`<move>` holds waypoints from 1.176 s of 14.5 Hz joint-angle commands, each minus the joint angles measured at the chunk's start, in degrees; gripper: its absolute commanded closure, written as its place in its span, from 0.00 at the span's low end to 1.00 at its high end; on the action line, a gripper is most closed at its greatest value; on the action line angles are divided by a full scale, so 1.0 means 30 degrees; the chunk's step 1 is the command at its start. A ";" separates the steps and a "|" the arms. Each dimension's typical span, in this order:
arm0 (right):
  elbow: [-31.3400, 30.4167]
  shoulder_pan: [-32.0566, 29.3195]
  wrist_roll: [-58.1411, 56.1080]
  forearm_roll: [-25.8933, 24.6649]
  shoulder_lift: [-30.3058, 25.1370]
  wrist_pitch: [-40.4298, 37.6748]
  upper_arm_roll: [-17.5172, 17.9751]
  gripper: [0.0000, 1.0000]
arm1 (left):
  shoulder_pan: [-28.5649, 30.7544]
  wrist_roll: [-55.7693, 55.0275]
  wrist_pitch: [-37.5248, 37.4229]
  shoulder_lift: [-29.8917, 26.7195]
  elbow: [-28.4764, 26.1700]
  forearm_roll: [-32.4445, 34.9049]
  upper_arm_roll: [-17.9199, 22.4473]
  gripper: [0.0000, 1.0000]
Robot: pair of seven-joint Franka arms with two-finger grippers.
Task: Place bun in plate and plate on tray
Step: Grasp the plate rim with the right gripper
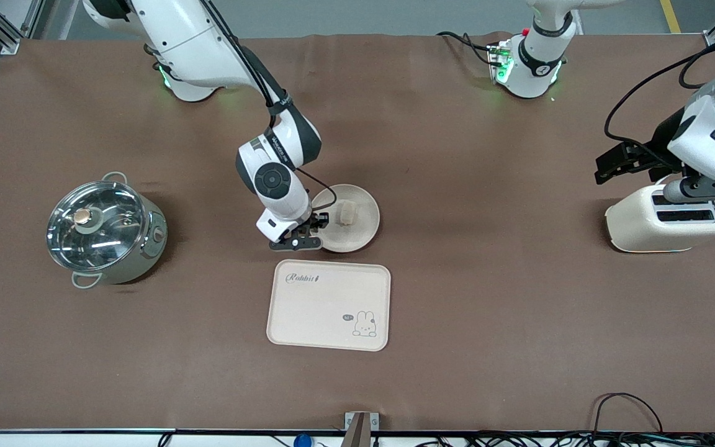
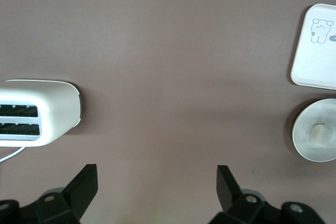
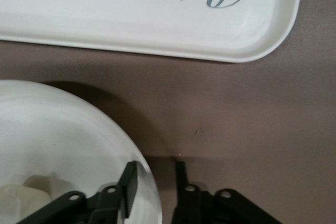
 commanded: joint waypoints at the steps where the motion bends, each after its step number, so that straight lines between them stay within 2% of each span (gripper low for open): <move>1: -0.0369 0.0102 0.0112 0.0557 -0.0369 0.0235 0.0030 0.86 | 0.0086 0.0164 -0.0343 0.0055 0.0245 -0.0046 -0.0035 0.00; 4: -0.0369 0.0102 0.0112 0.0704 -0.0399 0.0235 0.0030 0.96 | 0.0145 0.0222 -0.0724 0.0026 0.0245 -0.0046 -0.0006 0.00; 10: -0.0310 0.0132 0.0112 0.0704 -0.0545 0.0030 0.0030 0.99 | 0.0116 0.0251 -0.1453 0.0025 0.0245 -0.0017 -0.0006 0.00; 14: -0.0223 -0.0160 -0.0093 0.0704 -0.1568 -0.0058 0.0001 0.99 | 0.0116 0.0252 -0.1457 0.0055 0.0274 0.0013 0.0023 0.00; 17: 0.1791 -0.0687 -0.0064 0.0675 -0.1571 -0.1894 -0.0087 0.99 | -0.0030 0.0281 -0.1457 0.0055 0.0245 -0.0016 -0.0006 0.00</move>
